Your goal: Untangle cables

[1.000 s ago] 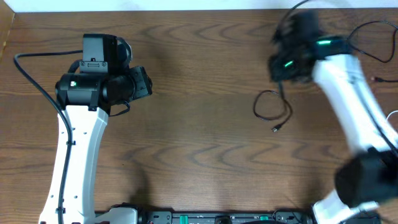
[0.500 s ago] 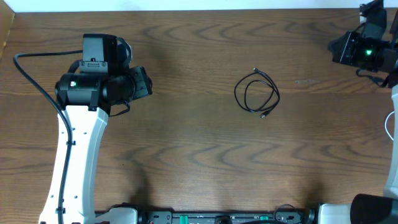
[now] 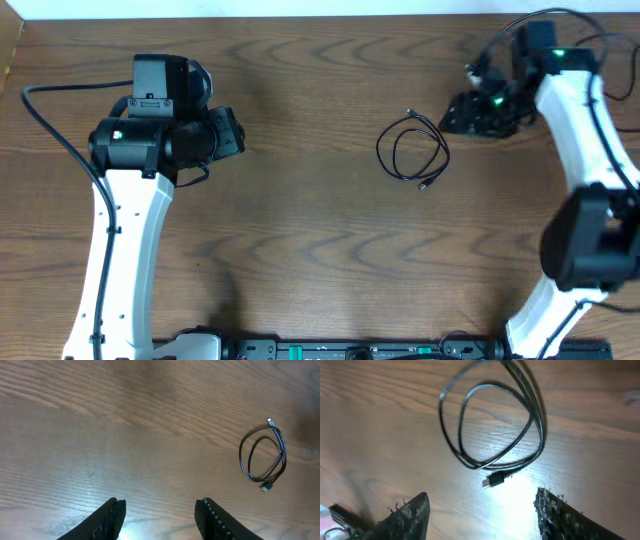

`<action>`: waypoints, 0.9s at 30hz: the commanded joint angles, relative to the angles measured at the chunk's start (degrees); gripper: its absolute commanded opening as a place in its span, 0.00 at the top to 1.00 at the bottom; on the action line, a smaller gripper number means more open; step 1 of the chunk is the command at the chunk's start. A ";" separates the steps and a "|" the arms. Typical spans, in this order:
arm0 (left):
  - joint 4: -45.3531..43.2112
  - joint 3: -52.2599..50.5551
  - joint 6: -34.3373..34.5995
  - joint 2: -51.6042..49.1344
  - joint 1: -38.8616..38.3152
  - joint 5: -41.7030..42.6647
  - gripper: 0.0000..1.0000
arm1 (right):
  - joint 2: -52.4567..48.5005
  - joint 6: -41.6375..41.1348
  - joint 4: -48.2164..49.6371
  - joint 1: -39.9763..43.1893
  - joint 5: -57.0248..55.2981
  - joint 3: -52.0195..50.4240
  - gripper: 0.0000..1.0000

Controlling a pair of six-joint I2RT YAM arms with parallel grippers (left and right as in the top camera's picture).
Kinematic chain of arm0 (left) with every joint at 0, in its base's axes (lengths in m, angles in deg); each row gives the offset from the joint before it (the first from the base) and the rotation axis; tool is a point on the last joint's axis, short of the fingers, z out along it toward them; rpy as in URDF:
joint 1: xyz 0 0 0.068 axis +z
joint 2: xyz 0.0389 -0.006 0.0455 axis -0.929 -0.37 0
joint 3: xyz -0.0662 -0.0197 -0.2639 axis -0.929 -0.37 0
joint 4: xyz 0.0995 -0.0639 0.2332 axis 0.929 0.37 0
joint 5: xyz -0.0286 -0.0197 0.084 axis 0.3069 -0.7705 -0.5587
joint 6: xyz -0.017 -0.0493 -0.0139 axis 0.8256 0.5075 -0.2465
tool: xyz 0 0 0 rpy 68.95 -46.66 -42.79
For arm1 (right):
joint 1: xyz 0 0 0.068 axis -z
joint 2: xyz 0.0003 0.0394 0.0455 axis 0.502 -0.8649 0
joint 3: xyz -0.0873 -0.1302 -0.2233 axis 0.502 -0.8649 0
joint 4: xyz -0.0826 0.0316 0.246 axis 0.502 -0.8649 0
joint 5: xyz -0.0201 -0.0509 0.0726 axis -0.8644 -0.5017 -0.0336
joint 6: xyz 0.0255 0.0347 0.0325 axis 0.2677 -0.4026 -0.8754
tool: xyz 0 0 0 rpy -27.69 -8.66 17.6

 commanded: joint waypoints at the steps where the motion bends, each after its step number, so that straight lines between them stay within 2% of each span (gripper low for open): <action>1: 0.17 0.48 0.07 -0.31 -0.02 -0.55 0.50 | -5.18 -0.57 1.40 -1.29 -4.66 -0.37 0.36; 3: 0.17 0.48 0.07 -0.31 -0.02 -0.55 0.50 | -8.20 -1.40 3.87 -2.19 -7.87 -0.37 0.42; 7: 0.17 0.48 0.07 -0.31 -0.02 -0.55 0.50 | -11.19 -1.42 10.01 -4.07 -12.72 -0.37 0.47; 15: 0.20 0.48 0.07 -0.31 -0.02 -0.55 0.50 | -13.97 -1.33 15.15 -10.19 -28.37 -0.44 0.49; 27: 0.20 0.48 0.07 -0.31 -0.02 -0.55 0.49 | -20.55 -1.14 12.94 -11.82 -30.16 -1.20 0.56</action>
